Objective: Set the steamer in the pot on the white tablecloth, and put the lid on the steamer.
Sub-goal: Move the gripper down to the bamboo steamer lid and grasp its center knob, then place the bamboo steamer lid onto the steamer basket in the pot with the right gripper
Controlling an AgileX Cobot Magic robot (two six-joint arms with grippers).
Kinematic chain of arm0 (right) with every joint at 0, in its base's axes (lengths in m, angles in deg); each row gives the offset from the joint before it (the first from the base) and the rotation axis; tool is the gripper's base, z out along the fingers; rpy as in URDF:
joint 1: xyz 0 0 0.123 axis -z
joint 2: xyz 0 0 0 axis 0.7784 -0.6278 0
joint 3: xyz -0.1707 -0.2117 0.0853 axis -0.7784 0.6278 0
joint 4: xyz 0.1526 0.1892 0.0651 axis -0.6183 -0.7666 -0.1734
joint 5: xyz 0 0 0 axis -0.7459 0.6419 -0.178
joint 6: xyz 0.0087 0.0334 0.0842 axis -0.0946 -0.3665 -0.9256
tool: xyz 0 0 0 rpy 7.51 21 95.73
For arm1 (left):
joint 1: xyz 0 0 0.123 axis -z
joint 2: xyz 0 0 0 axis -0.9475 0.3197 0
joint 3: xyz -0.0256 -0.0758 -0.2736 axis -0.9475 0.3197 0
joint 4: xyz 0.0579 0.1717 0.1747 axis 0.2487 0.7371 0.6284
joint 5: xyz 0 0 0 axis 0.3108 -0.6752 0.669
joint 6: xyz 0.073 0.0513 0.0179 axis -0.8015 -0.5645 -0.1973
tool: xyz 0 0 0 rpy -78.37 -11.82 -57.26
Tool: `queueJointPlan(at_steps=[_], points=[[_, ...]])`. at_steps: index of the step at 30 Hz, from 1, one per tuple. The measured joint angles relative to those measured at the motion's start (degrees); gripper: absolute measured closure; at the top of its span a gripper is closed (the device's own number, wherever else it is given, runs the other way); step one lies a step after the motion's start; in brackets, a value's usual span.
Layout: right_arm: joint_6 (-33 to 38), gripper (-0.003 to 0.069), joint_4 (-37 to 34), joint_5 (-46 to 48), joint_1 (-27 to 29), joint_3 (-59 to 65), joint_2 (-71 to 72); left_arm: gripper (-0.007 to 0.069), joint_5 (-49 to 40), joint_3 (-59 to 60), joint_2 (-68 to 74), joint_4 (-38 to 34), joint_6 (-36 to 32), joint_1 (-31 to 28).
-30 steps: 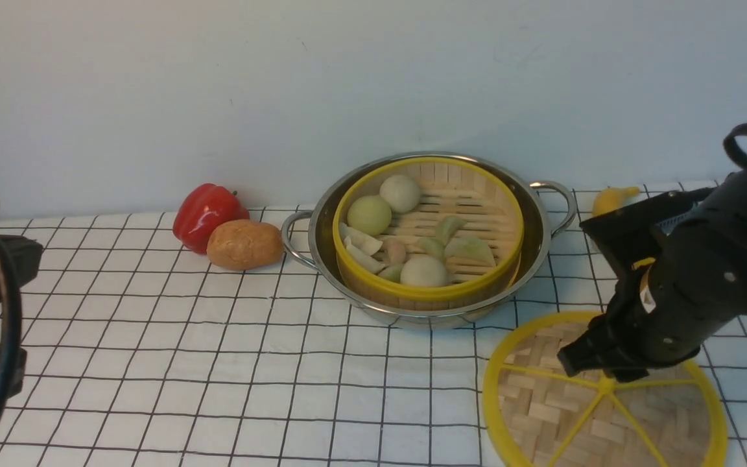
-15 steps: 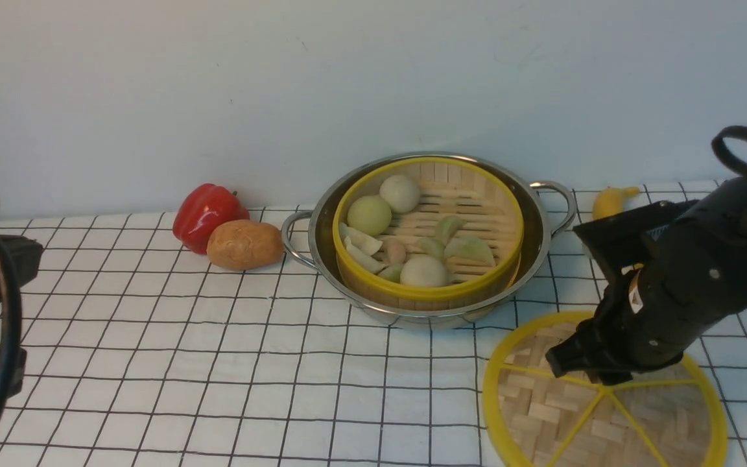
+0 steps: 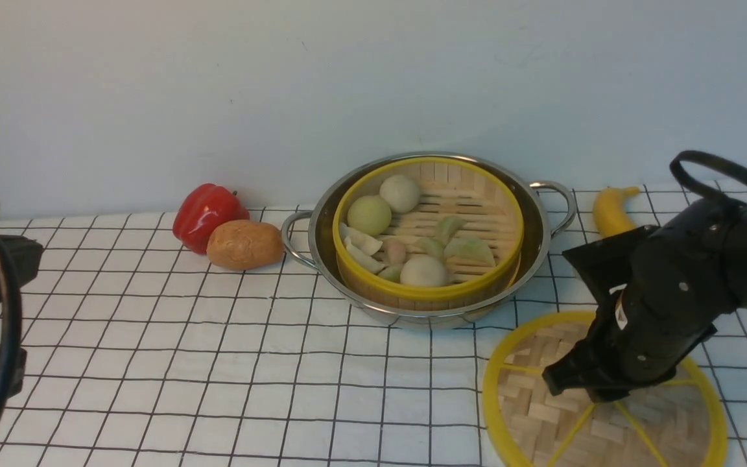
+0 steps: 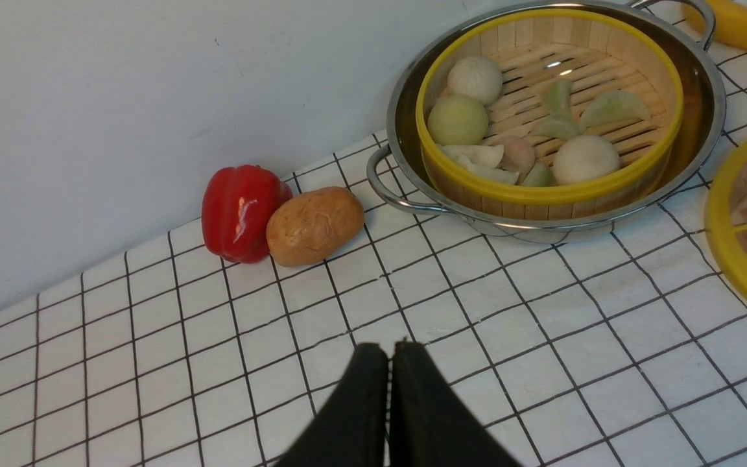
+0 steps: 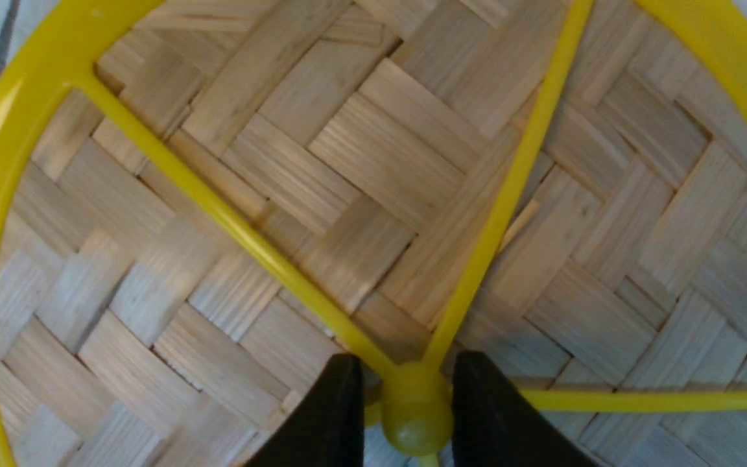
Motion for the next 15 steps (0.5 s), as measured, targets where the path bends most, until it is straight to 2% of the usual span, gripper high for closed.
queueJointPlan(at_steps=[1,2,4,8,11,15], points=[[0.0,0.0478,0.0,0.0,0.0,0.0,0.0,0.0623,0.0,0.0,0.0,0.0,0.0,0.0],[0.1,0.0513,0.1,0.9,0.0,-0.3,0.1,0.0623,0.0,0.0,0.0,0.0,0.0,0.0],[0.4,0.0513,0.1,2.5,0.0,-0.8,0.2,0.0623,0.0,0.0,0.0,0.0,0.0,0.0],[3.0,0.0513,-1.7,11.6,0.0,-3.9,2.4,0.0623,0.0,0.0,0.0,0.1,0.0,0.0],[6.3,0.0513,-6.6,20.5,0.0,-9.5,5.2,0.0623,0.0,0.0,0.0,0.1,0.0,0.0],[10.3,0.0513,-12.0,23.8,0.0,-19.0,6.3,0.0623,0.0,0.0,0.0,0.1,0.0,0.0]])
